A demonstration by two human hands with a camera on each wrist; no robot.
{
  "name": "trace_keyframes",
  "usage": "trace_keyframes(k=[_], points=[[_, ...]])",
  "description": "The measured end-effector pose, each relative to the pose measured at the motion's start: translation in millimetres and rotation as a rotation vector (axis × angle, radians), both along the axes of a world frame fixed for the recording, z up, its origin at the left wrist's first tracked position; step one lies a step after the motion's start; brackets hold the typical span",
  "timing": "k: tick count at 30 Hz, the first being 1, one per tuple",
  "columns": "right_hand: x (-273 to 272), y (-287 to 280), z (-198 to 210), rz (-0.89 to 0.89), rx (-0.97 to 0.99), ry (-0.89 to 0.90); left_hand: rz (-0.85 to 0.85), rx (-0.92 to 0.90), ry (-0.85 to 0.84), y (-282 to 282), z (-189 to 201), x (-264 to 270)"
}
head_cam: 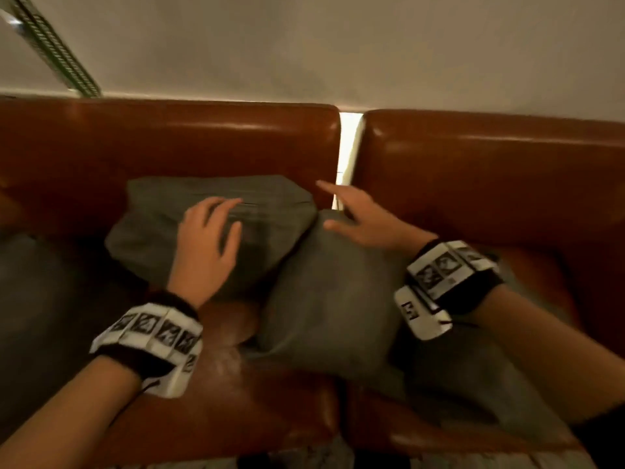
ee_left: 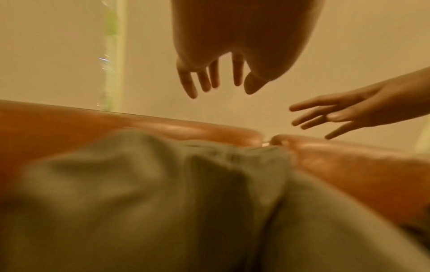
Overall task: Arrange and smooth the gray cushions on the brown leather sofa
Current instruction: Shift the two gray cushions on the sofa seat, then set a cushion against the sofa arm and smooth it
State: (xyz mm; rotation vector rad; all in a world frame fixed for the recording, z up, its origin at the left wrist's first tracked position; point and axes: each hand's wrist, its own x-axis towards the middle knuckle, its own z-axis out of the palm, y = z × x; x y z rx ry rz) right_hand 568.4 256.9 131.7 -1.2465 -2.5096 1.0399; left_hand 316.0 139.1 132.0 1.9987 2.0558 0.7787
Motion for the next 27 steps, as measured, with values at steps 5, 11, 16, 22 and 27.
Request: trace_keyframes(k=[5, 11, 16, 22, 27], points=[[237, 67, -2, -0.476, -0.156, -0.277, -0.354, -0.516, 0.172, 125, -47, 199], [385, 47, -102, -0.324, -0.442, -0.418, -0.284, -0.993, 0.41, 190, -138, 299], [411, 35, -166, -0.013, -0.392, -0.371, -0.228, -1.061, 0.83, 186, -169, 297], [407, 9, -155, -0.237, -0.11, -0.114, -0.191, -0.872, 0.658, 186, -153, 310], [451, -45, -76, -0.51, -0.108, 0.085, -0.226, -0.682, 0.468, 176, -109, 325]])
